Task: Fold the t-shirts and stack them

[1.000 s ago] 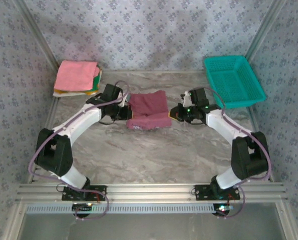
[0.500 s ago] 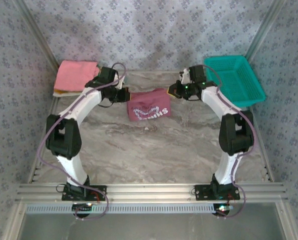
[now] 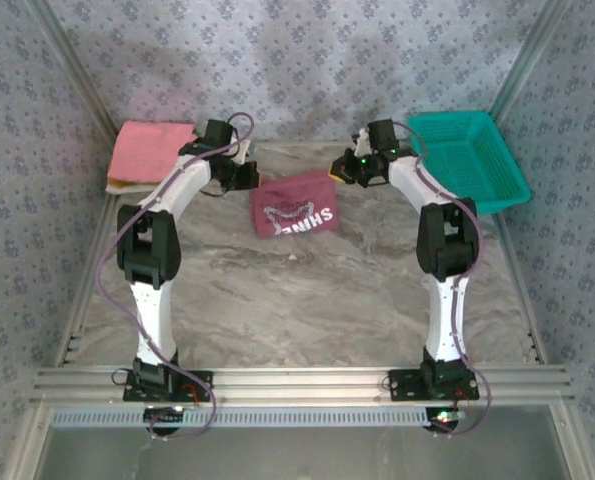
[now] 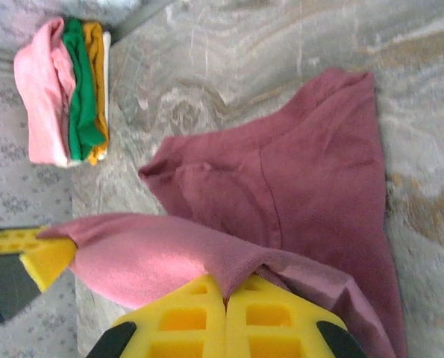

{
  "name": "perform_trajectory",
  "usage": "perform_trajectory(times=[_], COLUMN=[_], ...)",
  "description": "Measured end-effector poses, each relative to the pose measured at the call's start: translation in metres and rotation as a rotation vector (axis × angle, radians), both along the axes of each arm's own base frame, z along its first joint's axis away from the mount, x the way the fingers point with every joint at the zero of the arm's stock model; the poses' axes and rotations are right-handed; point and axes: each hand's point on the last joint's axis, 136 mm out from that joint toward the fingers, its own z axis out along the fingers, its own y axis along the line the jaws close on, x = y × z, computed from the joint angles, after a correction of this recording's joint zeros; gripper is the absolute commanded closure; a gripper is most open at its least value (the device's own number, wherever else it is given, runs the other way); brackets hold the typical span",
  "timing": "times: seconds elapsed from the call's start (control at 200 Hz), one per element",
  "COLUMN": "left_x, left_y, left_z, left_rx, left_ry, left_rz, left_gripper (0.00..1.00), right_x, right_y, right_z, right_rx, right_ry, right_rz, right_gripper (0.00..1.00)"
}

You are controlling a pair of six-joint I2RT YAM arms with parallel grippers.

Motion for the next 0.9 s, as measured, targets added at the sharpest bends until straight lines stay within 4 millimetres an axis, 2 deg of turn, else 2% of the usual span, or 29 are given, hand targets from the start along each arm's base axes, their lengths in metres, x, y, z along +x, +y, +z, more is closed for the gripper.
perform_trajectory(times=[0.055, 0.075, 0.13, 0.215, 0.3, 0.38, 0.41, 0.455, 0.47, 0.555, 0.63, 0.665, 0.779, 0.899], left_x=[0.011, 0.016, 0.038, 0.074, 0.090, 0.086, 0.079, 0.060, 0.052, 0.002, -0.024, -0.027, -0.017, -0.010], left_y=[0.005, 0.007, 0.016, 0.029, 0.043, 0.047, 0.045, 0.037, 0.035, 0.010, -0.018, -0.031, -0.059, -0.066], left_z=[-0.002, -0.002, 0.001, 0.018, 0.044, 0.068, 0.072, 0.075, 0.073, 0.062, 0.045, 0.037, -0.001, -0.057], left_rx=[0.016, 0.019, 0.041, 0.048, 0.051, 0.053, 0.052, 0.043, 0.043, 0.002, -0.059, -0.089, -0.141, -0.138], left_ry=[-0.006, -0.009, -0.034, -0.103, -0.164, -0.202, -0.212, -0.214, -0.214, -0.203, -0.180, -0.169, -0.128, -0.044], left_rz=[0.021, 0.028, 0.068, 0.135, 0.192, 0.220, 0.221, 0.214, 0.207, 0.167, 0.118, 0.100, 0.077, 0.094], left_gripper=[0.34, 0.30, 0.29, 0.29, 0.30, 0.36, 0.41, 0.54, 0.58, 0.87, 0.95, 1.00, 1.00, 1.00], right_x=[0.014, 0.020, 0.039, 0.067, 0.081, 0.079, 0.071, 0.054, 0.046, 0.002, -0.024, -0.032, -0.043, -0.037], right_y=[0.003, 0.004, 0.005, 0.001, -0.009, -0.017, -0.019, -0.021, -0.020, -0.010, 0.010, 0.021, 0.054, 0.064], right_z=[-0.001, -0.001, 0.000, 0.010, 0.029, 0.050, 0.055, 0.060, 0.061, 0.062, 0.058, 0.053, 0.022, -0.033], right_rx=[0.016, 0.023, 0.058, 0.109, 0.136, 0.143, 0.137, 0.120, 0.117, 0.077, 0.054, 0.051, 0.054, 0.042], right_ry=[-0.001, -0.004, -0.002, -0.032, -0.064, -0.103, -0.113, -0.120, -0.117, -0.108, -0.114, -0.116, -0.081, -0.007], right_rz=[-0.017, -0.023, -0.051, -0.090, -0.119, -0.114, -0.106, -0.088, -0.084, -0.038, 0.016, 0.042, 0.110, 0.122], right_gripper=[0.69, 0.59, 0.56, 0.54, 0.54, 0.61, 0.72, 0.92, 1.00, 1.00, 1.00, 1.00, 1.00, 1.00])
